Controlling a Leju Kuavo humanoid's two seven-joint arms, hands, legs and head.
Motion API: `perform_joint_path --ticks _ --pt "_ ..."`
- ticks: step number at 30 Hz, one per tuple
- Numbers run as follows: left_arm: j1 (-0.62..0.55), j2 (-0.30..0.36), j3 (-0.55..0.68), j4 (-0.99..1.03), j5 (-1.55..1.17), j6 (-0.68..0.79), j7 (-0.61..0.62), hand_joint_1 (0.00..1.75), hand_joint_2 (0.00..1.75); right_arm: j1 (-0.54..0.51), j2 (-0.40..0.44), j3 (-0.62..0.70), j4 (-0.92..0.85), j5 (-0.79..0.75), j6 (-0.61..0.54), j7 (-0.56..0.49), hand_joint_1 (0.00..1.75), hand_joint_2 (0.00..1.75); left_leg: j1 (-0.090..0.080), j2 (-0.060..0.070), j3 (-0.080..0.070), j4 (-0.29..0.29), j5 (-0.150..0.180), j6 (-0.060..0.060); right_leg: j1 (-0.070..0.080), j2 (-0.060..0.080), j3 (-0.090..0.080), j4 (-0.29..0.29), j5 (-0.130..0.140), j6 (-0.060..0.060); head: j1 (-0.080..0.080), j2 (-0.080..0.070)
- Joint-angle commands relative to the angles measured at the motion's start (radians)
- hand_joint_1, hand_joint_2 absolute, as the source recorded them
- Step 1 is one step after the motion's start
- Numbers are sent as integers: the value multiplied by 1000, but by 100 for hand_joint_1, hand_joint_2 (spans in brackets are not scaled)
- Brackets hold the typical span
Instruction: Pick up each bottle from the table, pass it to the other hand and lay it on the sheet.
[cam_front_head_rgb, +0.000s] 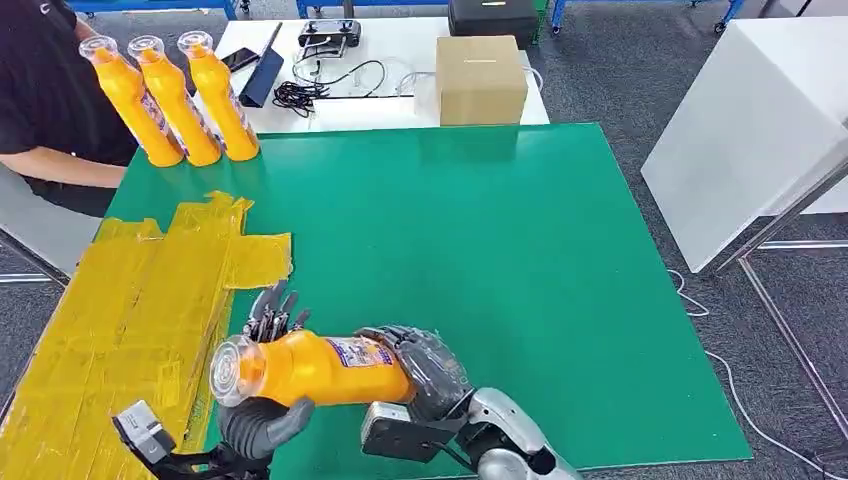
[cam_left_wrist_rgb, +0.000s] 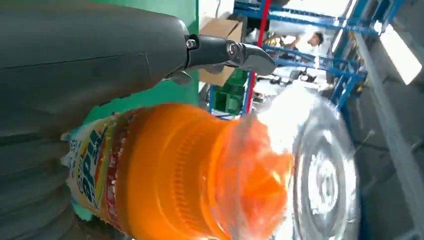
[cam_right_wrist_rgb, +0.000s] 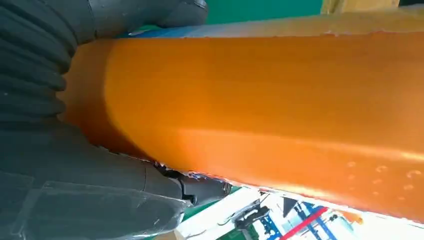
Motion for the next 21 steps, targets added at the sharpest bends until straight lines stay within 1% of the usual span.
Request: perform_joint_path --ticks 1,3,4,5,8,16,17,19,20,21 --pt "-20 78 -43 74 -102 -59 2 0 175 17 -23 23 -45 -1 14 -23 175 175 0 0 2 -1 0 -1 0 -1 2 -2 0 0 0 0" --pt "-21 78 -45 77 -102 -69 -1 0 175 18 -23 25 -46 0 14 -23 175 175 0 0 2 -1 0 -1 0 0 2 -1 0 0 0 0" --pt "-23 78 -46 78 -96 -79 -2 0 175 17 -23 26 -43 0 14 -23 175 175 2 1 4 -2 -1 -2 2 0 5 -3 0 -1 0 0" --pt "-23 80 -47 79 -90 -89 -2 0 175 16 -22 26 -41 0 13 -23 175 175 0 1 2 -1 0 -1 0 0 1 -1 0 0 0 0" --pt "-25 83 -47 82 -77 -110 0 0 175 11 -21 25 -37 0 14 -23 175 175 1 1 2 -1 0 -1 1 0 3 -2 0 0 0 0" --pt "-25 83 -47 82 -77 -110 0 0 175 11 -21 25 -37 0 14 -23 175 175 0 1 2 -1 0 -1 0 0 2 -1 0 0 0 0" --pt "-21 74 -32 88 -30 -145 -4 0 175 10 -16 23 -33 0 17 -27 175 175 1 0 2 -1 0 -1 0 0 2 -1 0 0 0 0" --pt "-19 69 -25 86 -25 -147 -5 0 175 10 -14 24 -32 -1 17 -28 175 175 0 1 2 -1 0 -1 0 0 2 -1 0 0 0 0" --pt "-20 64 -20 86 -20 -147 -5 0 175 -4 -21 30 -26 -3 23 -34 175 175 2 2 4 -1 -1 -2 2 1 5 -3 0 0 0 0" --pt "-22 60 -16 84 -15 -145 -5 0 175 -14 -22 27 -19 -12 29 -39 175 175 0 1 2 -1 0 -1 0 1 2 -1 0 0 0 0"
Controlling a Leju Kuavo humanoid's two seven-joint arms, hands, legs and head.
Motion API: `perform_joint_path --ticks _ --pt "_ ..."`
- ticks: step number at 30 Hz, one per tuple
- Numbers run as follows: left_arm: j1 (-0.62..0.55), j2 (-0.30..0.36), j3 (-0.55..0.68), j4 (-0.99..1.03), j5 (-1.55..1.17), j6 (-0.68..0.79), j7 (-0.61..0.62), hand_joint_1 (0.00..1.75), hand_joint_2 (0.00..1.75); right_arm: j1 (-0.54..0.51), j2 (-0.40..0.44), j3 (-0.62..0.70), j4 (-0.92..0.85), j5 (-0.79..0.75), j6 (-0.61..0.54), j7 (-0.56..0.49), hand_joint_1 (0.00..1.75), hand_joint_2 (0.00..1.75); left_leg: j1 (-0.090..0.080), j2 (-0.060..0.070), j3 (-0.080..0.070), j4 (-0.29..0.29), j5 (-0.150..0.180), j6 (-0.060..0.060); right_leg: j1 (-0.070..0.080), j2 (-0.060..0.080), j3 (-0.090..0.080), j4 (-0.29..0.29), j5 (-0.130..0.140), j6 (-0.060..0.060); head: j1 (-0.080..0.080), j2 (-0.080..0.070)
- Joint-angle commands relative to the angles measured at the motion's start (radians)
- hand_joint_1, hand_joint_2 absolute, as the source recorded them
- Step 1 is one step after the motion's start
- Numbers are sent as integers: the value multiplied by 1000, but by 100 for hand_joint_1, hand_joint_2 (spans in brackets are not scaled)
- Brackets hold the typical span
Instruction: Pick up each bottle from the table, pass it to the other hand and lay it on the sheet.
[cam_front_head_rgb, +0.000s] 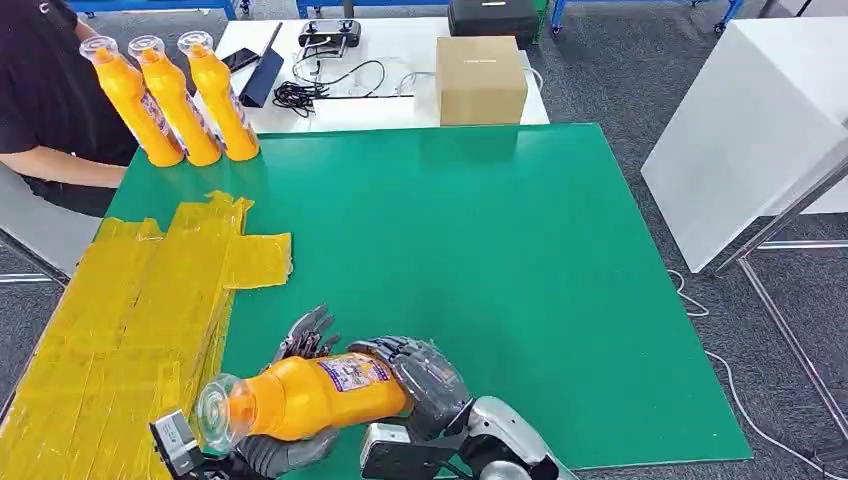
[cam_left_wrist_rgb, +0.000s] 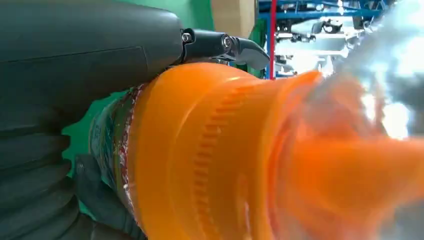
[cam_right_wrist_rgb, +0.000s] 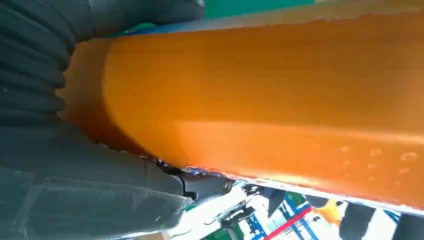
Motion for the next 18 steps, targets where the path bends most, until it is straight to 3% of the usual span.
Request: perform_joint_path --ticks 1,2,3,18 --pt "-22 1 20 55 42 -7 -1 14 175 -45 -11 24 29 -18 20 -18 175 175 1 1 2 -1 0 -1 1 1 2 -2 0 0 0 0" --pt "-21 -4 26 54 51 -4 0 161 175 -46 -9 23 35 -21 22 -20 175 175 1 1 2 -1 0 -1 1 1 1 -1 0 0 0 0" --pt "-21 -10 32 54 67 -4 1 175 175 -45 -6 24 41 -22 23 -20 175 175 1 2 2 -1 0 -1 1 1 2 -2 1 0 0 0" --pt "-23 -49 67 46 105 -8 18 175 175 -44 4 40 55 -29 24 -17 175 175 1 2 2 -1 0 -1 1 2 2 -2 1 0 0 0"
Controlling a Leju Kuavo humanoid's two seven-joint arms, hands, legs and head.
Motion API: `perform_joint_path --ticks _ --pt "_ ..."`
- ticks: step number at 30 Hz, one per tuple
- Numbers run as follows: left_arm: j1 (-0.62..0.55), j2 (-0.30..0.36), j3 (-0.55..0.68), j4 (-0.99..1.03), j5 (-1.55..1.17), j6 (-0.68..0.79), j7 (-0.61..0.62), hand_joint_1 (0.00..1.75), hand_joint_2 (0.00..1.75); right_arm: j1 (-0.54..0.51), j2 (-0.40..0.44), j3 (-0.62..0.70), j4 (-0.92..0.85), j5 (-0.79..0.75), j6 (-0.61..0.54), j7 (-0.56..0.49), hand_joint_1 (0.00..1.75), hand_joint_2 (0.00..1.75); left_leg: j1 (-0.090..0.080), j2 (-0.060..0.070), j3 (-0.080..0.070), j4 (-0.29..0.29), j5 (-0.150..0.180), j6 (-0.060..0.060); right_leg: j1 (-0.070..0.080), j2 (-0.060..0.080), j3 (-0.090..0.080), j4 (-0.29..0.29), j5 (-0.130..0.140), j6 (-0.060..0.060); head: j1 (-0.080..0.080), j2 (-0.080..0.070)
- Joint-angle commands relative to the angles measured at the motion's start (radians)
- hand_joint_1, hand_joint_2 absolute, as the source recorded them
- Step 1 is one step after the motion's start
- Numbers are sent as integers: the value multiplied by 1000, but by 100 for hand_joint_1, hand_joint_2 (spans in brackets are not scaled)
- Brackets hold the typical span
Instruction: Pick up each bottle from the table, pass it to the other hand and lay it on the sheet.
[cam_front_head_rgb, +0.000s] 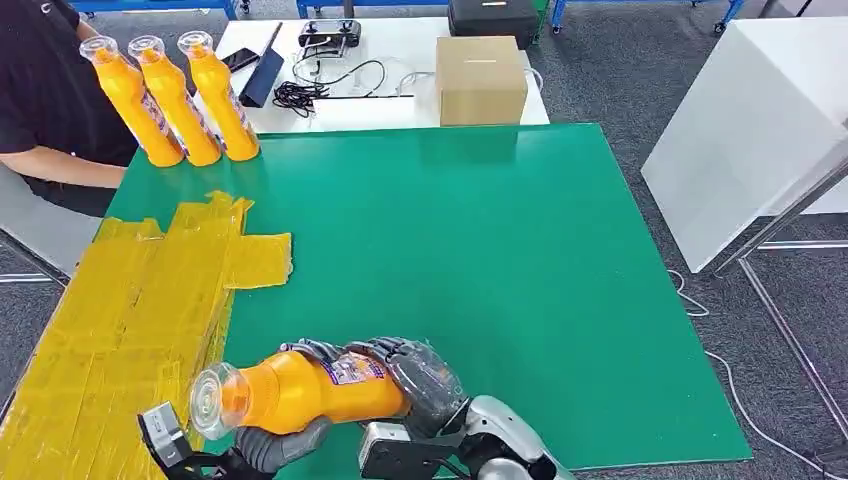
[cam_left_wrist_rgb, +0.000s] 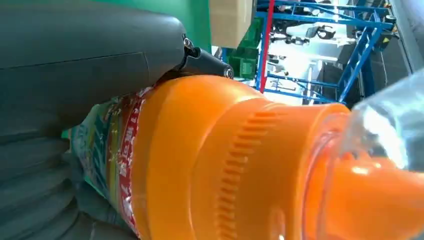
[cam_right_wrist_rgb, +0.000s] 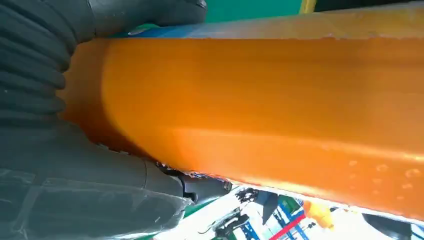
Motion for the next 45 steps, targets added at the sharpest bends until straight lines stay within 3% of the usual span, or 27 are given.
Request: perform_joint_path --ticks 1,4,5,6,7,19,20,26,29,31,32,35,40,45 --pt "-22 -21 47 44 24 0 11 175 175 -34 -1 31 56 -9 4 -5 175 175 3 4 4 -1 -1 -3 3 2 5 -4 1 0 0 0" --pt "-21 -23 50 43 27 7 13 175 175 -23 -2 21 52 -12 -8 -1 175 175 1 2 3 -1 0 -2 1 1 3 -2 1 0 0 0" --pt "-20 -24 51 42 29 10 13 175 175 -18 -2 16 48 -13 -14 -1 140 175 2 1 2 -1 0 -2 1 1 3 -3 1 0 0 0" --pt "-19 -25 53 42 31 13 13 175 175 -11 -1 7 41 -14 -27 -3 5 175 2 1 2 -1 0 -2 2 0 3 -3 1 0 0 0" --pt "-17 -24 53 41 33 15 13 175 175 -5 -2 2 35 -15 -33 -4 0 175 1 0 2 -1 0 -1 1 0 2 -2 0 0 0 0" --pt "-13 -26 59 39 37 23 12 175 175 11 -4 -15 16 -18 -46 -8 0 175 0 0 1 -1 0 -1 0 0 2 -1 0 0 0 0" --pt "-11 -28 63 39 37 30 12 175 175 18 -8 -22 6 -18 -48 -8 0 0 0 0 1 0 0 -1 0 0 1 -1 0 0 0 0" --pt "-4 -43 109 29 -37 146 -2 175 175 70 -32 -64 -53 -22 -71 -24 0 0 0 0 1 0 0 -1 0 -1 1 -1 0 0 0 0" --pt "-7 -40 143 27 -229 353 -37 175 175 123 -37 -84 -92 -13 -86 -33 0 0 1 -1 2 -1 0 -1 1 -2 3 -2 0 0 0 0" --pt "-28 -44 197 31 -487 589 -58 175 175 155 -54 -98 -133 -7 -106 -37 0 0 0 -2 0 0 0 -1 0 -2 1 -1 0 0 0 0" --pt "-41 -41 229 35 -652 713 -39 175 175 168 -65 -110 -157 -6 -114 -38 0 0 1 -2 1 0 0 -1 1 -2 2 -2 0 0 0 0" --pt "-45 -17 269 18 -925 874 20 175 175 195 -86 -138 -205 -16 -122 -48 0 0 1 -2 0 0 0 -1 1 -3 1 -1 0 0 0 0" --pt "-49 32 271 50 -1302 914 178 175 175 224 -112 -169 -249 -23 -118 -57 0 0 1 -1 1 0 0 -1 1 -1 2 -2 0 0 0 0" --pt "-55 37 263 64 -1329 914 195 175 175 226 -114 -169 -252 -22 -118 -57 0 0 1 0 3 -1 0 -2 1 -1 3 -2 0 0 0 0"
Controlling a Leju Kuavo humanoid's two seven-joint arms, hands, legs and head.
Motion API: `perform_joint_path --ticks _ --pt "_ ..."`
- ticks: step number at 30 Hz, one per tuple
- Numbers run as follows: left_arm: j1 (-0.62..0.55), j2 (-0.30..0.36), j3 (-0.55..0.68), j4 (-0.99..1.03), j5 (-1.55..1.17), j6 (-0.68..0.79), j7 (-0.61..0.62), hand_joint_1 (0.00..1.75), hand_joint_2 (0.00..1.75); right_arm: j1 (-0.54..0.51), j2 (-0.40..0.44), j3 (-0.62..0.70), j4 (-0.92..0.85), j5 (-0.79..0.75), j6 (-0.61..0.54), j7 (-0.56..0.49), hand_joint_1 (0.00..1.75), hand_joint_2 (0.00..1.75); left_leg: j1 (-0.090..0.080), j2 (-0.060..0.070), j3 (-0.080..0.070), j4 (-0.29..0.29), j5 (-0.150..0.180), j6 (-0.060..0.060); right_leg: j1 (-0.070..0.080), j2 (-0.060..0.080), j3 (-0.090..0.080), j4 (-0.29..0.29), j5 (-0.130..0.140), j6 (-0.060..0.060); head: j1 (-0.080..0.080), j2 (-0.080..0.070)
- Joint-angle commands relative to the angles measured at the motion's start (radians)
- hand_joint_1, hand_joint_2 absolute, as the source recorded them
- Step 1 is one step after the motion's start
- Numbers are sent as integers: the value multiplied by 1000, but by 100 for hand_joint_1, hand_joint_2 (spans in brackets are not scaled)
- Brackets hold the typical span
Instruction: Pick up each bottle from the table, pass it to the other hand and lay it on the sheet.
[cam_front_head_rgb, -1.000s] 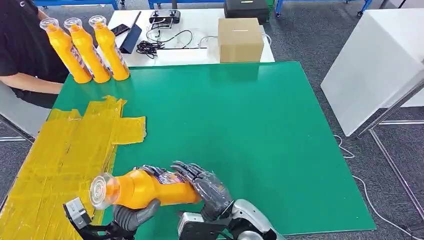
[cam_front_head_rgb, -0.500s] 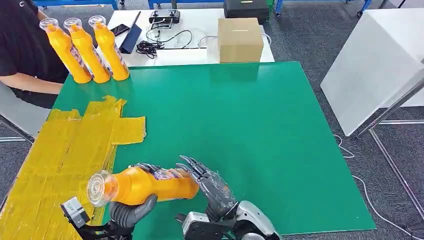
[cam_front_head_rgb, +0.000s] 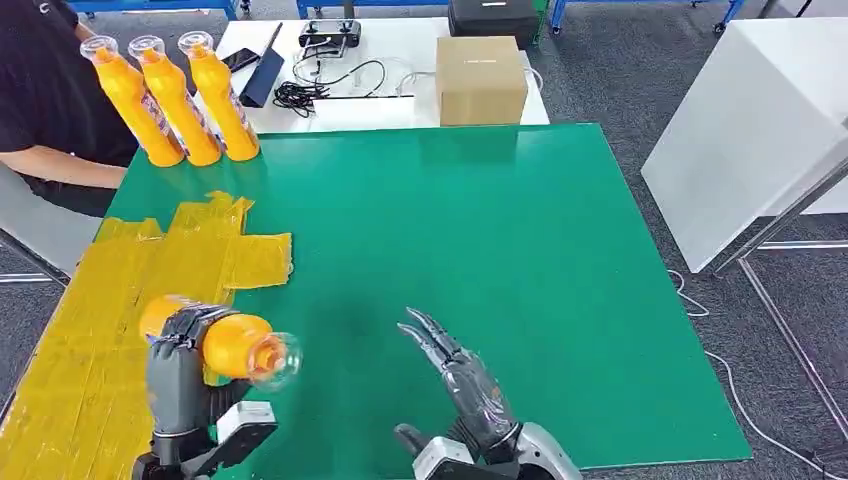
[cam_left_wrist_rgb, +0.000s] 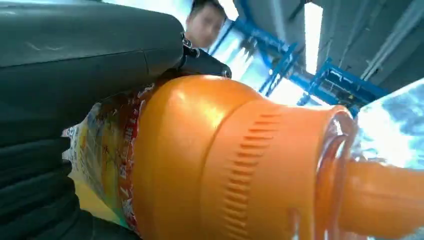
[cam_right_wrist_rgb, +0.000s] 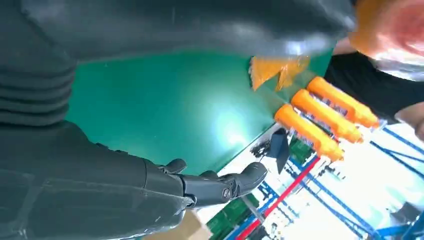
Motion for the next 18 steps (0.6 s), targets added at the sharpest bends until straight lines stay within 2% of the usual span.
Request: perform_joint_path --ticks 1,12,15,18 --pt "-41 43 34 64 -90 6 44 175 175 25 -43 -38 -48 -3 3 -5 0 0 0 0 0 -1 0 -1 0 -1 1 -1 0 0 0 0" --pt "-41 43 34 64 -90 6 44 175 175 25 -43 -38 -48 -3 3 -5 0 0 0 0 1 -1 0 -1 0 -1 1 -1 0 0 0 0" --pt "-69 94 -9 130 -330 6 179 175 175 20 -50 -28 -50 3 10 -4 0 0 0 0 1 -1 0 0 0 -1 1 -1 0 0 0 0" --pt "-115 146 -61 221 -424 -25 257 175 175 11 -53 -23 -48 -3 23 -3 0 0 0 -1 2 -2 1 -1 0 -2 2 -2 0 0 0 0"
